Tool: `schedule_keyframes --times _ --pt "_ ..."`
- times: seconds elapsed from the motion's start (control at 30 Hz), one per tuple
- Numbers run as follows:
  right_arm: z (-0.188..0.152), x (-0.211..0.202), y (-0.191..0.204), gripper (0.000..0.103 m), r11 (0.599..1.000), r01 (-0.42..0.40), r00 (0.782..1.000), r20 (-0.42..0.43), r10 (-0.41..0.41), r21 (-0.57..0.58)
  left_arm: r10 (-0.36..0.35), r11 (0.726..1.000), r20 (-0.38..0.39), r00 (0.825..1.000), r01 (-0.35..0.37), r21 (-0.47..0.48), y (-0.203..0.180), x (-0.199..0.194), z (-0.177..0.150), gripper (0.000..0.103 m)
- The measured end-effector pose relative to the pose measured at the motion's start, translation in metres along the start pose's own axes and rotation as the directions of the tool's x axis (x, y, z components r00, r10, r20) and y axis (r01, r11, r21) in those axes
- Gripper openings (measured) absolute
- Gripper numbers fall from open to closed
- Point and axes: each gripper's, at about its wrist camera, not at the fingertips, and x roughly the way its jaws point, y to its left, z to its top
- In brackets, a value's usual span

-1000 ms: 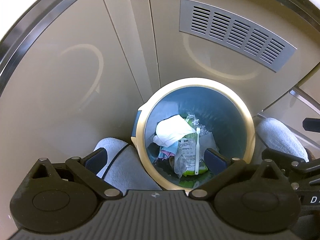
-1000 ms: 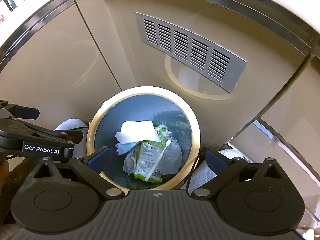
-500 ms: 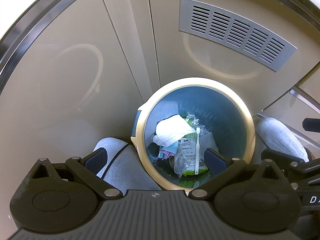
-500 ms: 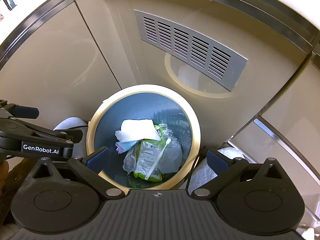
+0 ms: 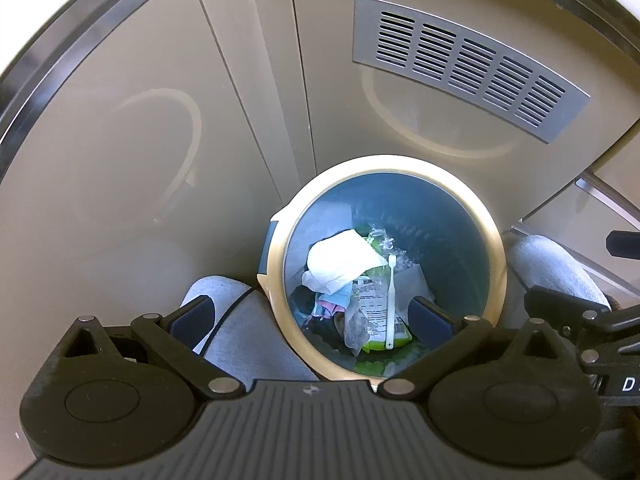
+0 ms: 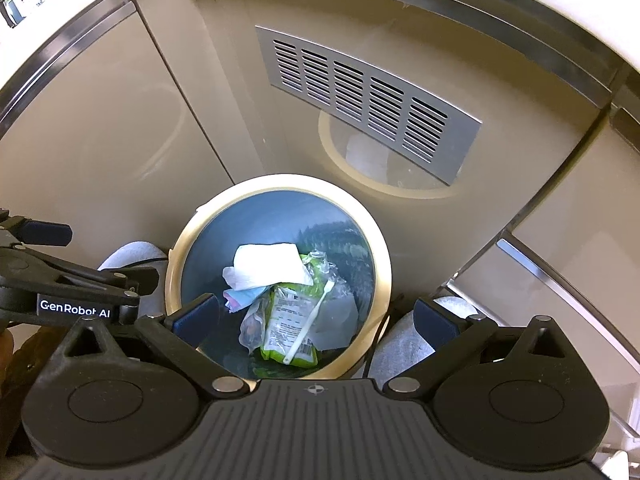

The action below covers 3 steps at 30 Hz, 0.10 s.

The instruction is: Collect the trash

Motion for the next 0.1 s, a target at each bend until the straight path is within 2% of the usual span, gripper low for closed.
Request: schedule_keyframes --times 0.1 --pt "0.0006 0.0022 -0.0003 0.103 1.0 -0.001 1.0 -0.01 0.001 0.0 0.001 1.0 0.01 1.0 -0.001 0.003 -0.0013 -0.0005 -0.0006 0.103"
